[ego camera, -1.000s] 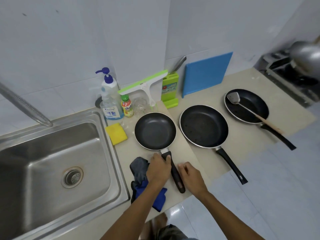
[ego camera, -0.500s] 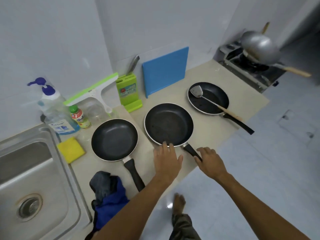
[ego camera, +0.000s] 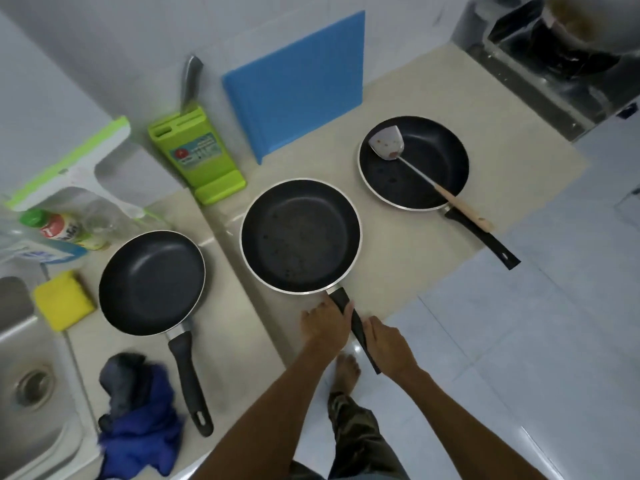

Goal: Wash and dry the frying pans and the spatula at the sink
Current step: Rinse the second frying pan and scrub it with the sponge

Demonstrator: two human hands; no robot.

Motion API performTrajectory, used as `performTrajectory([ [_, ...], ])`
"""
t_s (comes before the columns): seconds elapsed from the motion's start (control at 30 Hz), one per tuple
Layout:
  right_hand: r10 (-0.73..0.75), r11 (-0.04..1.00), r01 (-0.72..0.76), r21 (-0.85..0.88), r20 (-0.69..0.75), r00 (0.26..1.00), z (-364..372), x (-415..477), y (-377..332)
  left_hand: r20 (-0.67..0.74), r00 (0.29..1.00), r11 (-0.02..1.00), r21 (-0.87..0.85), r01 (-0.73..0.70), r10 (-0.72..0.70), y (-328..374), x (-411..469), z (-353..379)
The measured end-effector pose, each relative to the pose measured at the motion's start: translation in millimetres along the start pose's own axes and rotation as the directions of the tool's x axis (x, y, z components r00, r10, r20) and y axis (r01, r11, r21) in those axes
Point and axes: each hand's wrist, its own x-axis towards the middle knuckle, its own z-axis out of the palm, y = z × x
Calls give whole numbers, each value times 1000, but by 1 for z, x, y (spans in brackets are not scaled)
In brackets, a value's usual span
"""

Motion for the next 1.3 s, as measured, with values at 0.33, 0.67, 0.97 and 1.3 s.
performTrajectory([
  [0.33,185,917,-219,334,129,974,12,5,-12,505,828,39,-848,528,-243,31,30,8],
  [0.67,108,978,-82,192,-127,986,13,-39,-26,501,846,-117,-866,487,-185,35,-10,-8],
  [0.97,78,955,38,295,-374,924,37,-119,-66,376,926,-61,-925,376,-3,0,-89,-37],
  [1.3,-57,945,198,260,-466,883,144,-238,-152,159,986,-67,-984,162,48,-146,-207,-51],
])
